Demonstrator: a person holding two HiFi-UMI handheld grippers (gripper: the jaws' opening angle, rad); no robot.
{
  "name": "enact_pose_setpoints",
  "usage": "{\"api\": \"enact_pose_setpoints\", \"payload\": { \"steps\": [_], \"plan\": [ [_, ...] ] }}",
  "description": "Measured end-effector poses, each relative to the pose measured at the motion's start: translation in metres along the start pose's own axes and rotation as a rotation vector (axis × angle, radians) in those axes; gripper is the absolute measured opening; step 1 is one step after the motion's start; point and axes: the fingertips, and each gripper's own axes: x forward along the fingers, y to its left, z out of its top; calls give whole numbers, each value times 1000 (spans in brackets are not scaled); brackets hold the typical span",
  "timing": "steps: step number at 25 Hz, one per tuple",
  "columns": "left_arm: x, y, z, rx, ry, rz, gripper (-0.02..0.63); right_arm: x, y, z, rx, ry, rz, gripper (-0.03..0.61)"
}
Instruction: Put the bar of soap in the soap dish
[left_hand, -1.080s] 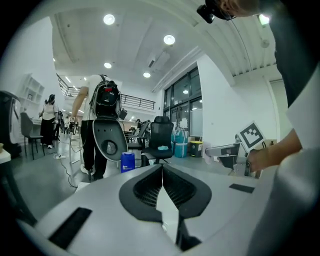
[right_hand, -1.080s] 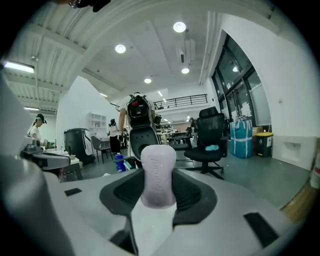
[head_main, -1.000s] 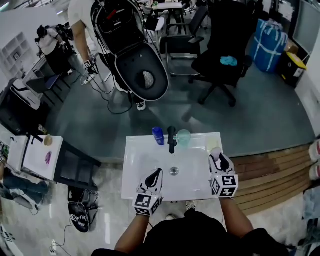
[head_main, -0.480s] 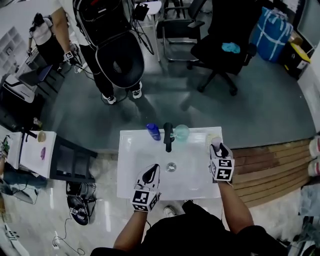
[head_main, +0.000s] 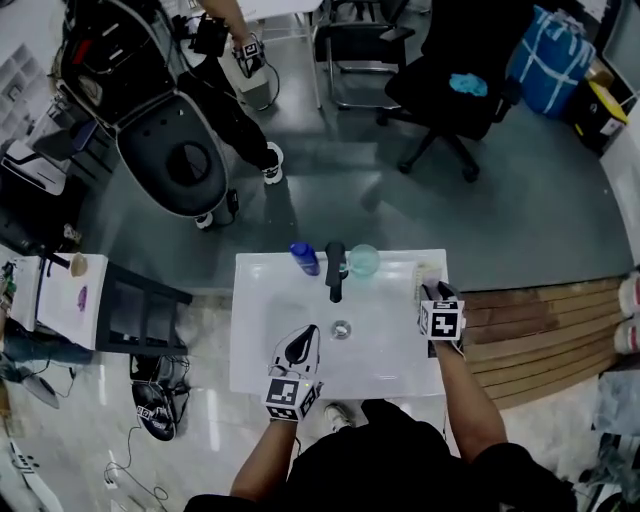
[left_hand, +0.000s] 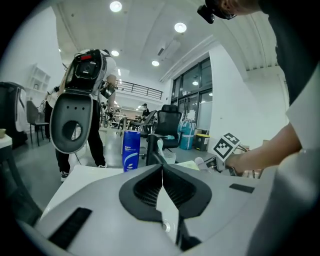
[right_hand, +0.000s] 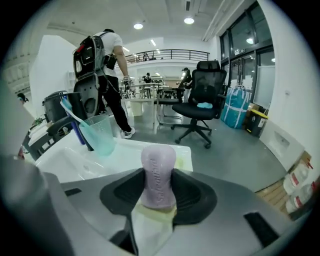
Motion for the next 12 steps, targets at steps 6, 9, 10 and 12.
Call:
{"api": "enact_pose_setpoints", "payload": {
  "steps": [6,9,10,12],
  "plan": [
    [3,-1,-5,1,9,-1,21,11,1,2,-5,32,6,186],
    [4,-3,-9,-2,20,-3,21,14,1,3,-10,32,-2,188],
    [3,-4,-11,-5,23,-2,21,15,0,3,-12,34,-8,188],
    [3,-5,-13,-8,27,0,21,17,-2,2,-7,42,-15,184]
  ]
}}
